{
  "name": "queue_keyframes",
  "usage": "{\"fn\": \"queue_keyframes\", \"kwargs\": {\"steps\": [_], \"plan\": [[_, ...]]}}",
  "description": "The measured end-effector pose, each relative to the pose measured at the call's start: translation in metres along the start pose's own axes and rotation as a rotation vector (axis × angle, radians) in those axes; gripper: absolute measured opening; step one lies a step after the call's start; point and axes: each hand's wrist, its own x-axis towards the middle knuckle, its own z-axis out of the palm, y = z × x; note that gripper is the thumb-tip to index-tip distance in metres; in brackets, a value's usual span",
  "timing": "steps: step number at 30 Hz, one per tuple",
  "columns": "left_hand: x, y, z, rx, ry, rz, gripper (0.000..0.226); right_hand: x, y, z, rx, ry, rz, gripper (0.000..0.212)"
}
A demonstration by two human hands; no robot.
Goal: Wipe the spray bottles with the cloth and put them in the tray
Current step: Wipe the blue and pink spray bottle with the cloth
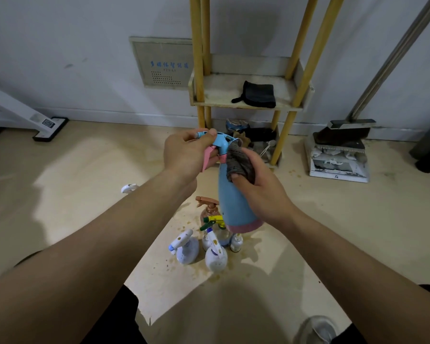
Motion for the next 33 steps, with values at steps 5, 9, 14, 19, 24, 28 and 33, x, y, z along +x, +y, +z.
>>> {"fn": "queue_keyframes", "kwargs": {"steps": [5, 9, 14, 19, 24, 28, 33], "plan": [[-0.004, -0.003, 0.004, -0.071, -0.086, -0.093, 0.03, 0.003, -0.002, -0.004, 0.113, 0.051, 0.035, 0.047], [-0.012, -0.002, 0.011, -0.123, -0.222, -0.109, 0.019, 0.005, -0.005, -0.007, 0.286, 0.167, 0.164, 0.038], [-0.015, 0.004, 0.012, -0.147, -0.305, -0.11, 0.021, 0.013, -0.005, -0.015, 0.397, 0.232, 0.272, 0.034], [-0.023, -0.001, 0.01, 0.215, -0.301, -0.095, 0.029, 0.016, -0.005, -0.018, 0.402, 0.269, 0.253, 0.035], [-0.023, -0.011, 0.002, 0.475, -0.478, -0.045, 0.037, 0.019, -0.006, -0.021, 0.516, 0.307, 0.276, 0.034], [-0.021, -0.018, 0.003, 0.463, -0.533, -0.096, 0.037, 0.02, -0.01, -0.022, 0.539, 0.305, 0.232, 0.028], [-0.019, -0.017, 0.006, 0.264, -0.489, -0.122, 0.021, 0.017, -0.015, -0.02, 0.549, 0.155, 0.12, 0.042]]}}
